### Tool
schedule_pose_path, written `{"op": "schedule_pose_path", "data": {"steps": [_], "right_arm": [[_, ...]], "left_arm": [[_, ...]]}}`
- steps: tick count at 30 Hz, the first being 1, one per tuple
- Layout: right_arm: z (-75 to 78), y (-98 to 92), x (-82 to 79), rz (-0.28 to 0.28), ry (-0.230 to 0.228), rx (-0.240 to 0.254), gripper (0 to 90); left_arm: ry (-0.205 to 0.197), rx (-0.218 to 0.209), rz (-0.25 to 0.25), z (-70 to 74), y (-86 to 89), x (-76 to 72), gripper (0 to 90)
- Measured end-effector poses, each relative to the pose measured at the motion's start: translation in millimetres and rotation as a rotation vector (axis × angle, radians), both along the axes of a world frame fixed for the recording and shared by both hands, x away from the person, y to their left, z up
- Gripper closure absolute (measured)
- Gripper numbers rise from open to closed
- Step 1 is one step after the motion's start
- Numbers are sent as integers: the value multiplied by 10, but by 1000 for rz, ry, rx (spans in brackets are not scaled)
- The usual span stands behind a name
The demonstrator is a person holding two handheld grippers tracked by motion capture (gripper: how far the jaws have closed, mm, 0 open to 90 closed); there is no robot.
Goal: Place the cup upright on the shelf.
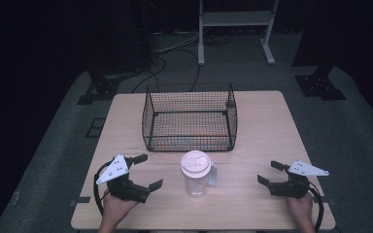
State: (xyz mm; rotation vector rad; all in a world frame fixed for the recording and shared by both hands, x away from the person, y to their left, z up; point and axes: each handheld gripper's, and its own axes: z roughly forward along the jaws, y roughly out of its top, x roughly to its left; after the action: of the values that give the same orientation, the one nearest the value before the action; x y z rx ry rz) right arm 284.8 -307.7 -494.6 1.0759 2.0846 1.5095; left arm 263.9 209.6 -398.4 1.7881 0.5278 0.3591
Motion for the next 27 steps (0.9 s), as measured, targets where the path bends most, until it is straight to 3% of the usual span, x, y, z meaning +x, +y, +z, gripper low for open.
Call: {"op": "schedule_pose_path", "data": {"steps": [15, 27], "right_arm": [[1, 6, 0, 13, -1, -3, 128], [2, 6, -2, 18, -3, -2, 128]], "left_arm": [[26, 64, -145, 142, -266, 31, 1], [43, 111, -185, 212, -416, 100, 1]]}}
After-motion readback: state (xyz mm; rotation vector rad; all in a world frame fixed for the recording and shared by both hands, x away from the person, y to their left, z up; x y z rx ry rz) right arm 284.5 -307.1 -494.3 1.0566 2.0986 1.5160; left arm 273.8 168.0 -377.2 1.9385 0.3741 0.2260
